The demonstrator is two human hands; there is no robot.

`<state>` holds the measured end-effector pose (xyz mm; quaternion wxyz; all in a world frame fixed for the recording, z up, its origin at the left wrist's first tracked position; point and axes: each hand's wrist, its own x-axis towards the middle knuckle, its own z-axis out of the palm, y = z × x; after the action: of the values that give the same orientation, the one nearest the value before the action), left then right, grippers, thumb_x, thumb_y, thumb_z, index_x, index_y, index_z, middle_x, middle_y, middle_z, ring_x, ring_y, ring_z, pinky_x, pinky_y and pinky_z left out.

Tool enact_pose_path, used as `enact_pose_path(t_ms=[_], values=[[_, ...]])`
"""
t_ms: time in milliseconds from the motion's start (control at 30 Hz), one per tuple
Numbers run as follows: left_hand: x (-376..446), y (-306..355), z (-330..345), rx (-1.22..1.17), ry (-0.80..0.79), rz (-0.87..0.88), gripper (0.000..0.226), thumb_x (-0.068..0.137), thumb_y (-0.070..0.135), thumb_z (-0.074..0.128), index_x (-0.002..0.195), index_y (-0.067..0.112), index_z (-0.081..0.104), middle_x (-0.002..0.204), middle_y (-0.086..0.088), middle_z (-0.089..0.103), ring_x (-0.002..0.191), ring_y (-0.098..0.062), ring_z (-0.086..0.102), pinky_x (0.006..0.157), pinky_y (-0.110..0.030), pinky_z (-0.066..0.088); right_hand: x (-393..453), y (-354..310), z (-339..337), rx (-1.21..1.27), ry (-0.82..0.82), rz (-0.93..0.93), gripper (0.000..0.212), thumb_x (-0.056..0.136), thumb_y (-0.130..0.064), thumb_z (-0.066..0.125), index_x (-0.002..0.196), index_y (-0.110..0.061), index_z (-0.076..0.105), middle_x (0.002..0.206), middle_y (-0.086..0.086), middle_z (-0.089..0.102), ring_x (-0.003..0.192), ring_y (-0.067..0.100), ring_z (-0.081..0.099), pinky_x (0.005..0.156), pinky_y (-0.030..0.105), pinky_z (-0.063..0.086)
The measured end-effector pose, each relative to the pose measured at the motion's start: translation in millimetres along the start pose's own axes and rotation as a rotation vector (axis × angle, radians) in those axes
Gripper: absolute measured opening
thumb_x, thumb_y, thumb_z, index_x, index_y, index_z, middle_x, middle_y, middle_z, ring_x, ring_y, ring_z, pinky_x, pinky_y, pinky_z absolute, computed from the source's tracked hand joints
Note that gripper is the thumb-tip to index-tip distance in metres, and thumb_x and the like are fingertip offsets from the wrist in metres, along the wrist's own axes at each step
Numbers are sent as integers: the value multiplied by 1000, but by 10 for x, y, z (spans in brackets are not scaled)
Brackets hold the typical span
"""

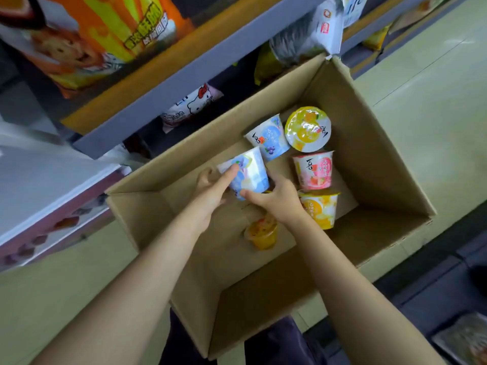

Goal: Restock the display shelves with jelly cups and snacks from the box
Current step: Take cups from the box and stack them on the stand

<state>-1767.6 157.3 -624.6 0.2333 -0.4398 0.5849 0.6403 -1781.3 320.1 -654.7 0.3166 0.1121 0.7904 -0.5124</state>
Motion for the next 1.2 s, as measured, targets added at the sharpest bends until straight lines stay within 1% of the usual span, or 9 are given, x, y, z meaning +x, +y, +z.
enact_pose_path(t_ms=[67, 167, 367, 500, 633, 833, 967, 1100, 1200], values=[[105, -41, 141, -145, -5, 21, 80, 72, 38, 86, 136, 12, 46, 110, 0, 71, 89, -11, 72, 63, -27, 57, -8, -17, -18, -29, -70, -36, 64, 59, -53, 84, 112, -19, 68, 99, -6, 75, 91, 9, 70, 85, 40, 57], [217, -75, 225, -264, 100, 57, 97, 50, 47, 90, 130, 9, 51, 116, -9, 70, 96, -19, 72, 75, -39, 61, 52, -12, -84, -62, -144, -75, 66, 66, -58, 81, 118, -19, 68, 108, -8, 74, 102, 9, 68, 92, 39, 55], [361, -177, 75, -329, 181, 3, 98, 40, 54, 86, 125, 17, 53, 114, -3, 72, 101, -19, 72, 89, -43, 59, 507, -121, -216, -150, 268, -71, 81, 80, -43, 79, 145, -10, 42, 136, 8, 43, 128, 21, 43, 108, 30, 36], [415, -204, -9, -347, 185, -33, 97, 42, 58, 87, 126, 23, 53, 117, -1, 71, 102, -18, 71, 90, -42, 59, 778, -152, -5, -399, 355, -6, 72, 88, -44, 69, 145, -9, 41, 140, 16, 38, 127, 37, 37, 105, 41, 34], [432, -246, -90, -365, 176, -35, 96, 50, 58, 89, 130, 19, 54, 120, -5, 71, 106, -21, 71, 92, -44, 58, 885, -188, 51, -485, 396, 55, 71, 86, -48, 71, 135, -5, 45, 135, 16, 45, 129, 34, 38, 101, 40, 38], [418, -350, -238, -404, 179, -11, 54, 75, 43, 83, 119, 21, 62, 115, -6, 73, 106, -22, 71, 95, -47, 56, 794, -72, 252, -297, 323, 6, 71, 67, -40, 88, 114, -11, 43, 112, 5, 56, 104, 26, 56, 76, 35, 46], [335, -408, -361, -425, 152, -7, 78, 62, 53, 86, 126, 17, 61, 117, -8, 72, 108, -25, 70, 97, -50, 54, 789, -78, 316, -155, 204, 146, 82, 68, -43, 89, 126, -10, 41, 108, -4, 56, 95, 13, 56, 74, 27, 44], [241, -450, -452, -451, 166, -4, 82, 59, 52, 86, 128, 18, 59, 116, -6, 73, 105, -22, 71, 96, -49, 55, 664, -126, 375, -144, 121, 172, 61, 66, -51, 86, 111, -18, 62, 103, -6, 68, 91, 11, 65, 73, 24, 49], [58, -372, -502, -467, 91, 21, 77, 68, 52, 81, 132, 19, 56, 118, -3, 73, 108, -20, 70, 95, -45, 55, 280, -276, 365, 40, 72, 136, 32, 74, -41, 85, 96, -26, 68, 91, -11, 73, 81, 2, 69, 67, 17, 52]])
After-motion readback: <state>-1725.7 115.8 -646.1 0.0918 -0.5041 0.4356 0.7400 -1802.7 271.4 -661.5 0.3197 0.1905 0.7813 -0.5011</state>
